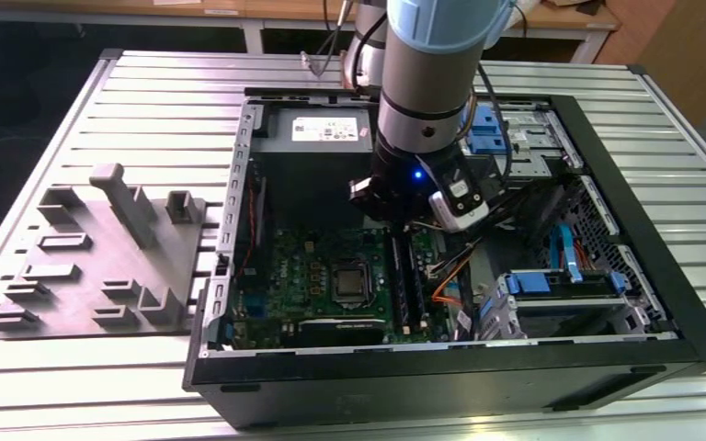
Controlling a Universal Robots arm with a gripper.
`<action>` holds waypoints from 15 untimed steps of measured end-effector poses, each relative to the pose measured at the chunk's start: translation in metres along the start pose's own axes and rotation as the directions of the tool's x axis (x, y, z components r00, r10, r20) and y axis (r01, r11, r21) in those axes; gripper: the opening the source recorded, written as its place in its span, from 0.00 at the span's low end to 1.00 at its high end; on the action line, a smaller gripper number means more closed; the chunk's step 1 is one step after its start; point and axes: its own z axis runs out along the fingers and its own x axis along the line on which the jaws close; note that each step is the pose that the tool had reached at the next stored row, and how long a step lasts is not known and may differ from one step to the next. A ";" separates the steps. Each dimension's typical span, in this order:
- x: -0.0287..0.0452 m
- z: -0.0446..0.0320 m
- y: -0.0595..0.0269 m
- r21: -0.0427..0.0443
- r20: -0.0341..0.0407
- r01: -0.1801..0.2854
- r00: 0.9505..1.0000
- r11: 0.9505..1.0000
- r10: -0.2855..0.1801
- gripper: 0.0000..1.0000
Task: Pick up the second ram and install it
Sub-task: 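Press down the second ram until it locks into place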
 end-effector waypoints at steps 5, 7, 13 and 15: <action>0.0001 0.0022 0.0000 0.000 0.000 0.000 1.000 1.000 0.000 0.10; 0.0001 0.0023 -0.0001 0.000 0.000 0.000 1.000 1.000 0.000 0.10; 0.0001 0.0026 -0.0001 0.000 0.000 0.000 1.000 1.000 0.000 0.10; -0.0001 -0.0031 0.0002 -0.001 0.000 0.000 1.000 1.000 0.000 0.10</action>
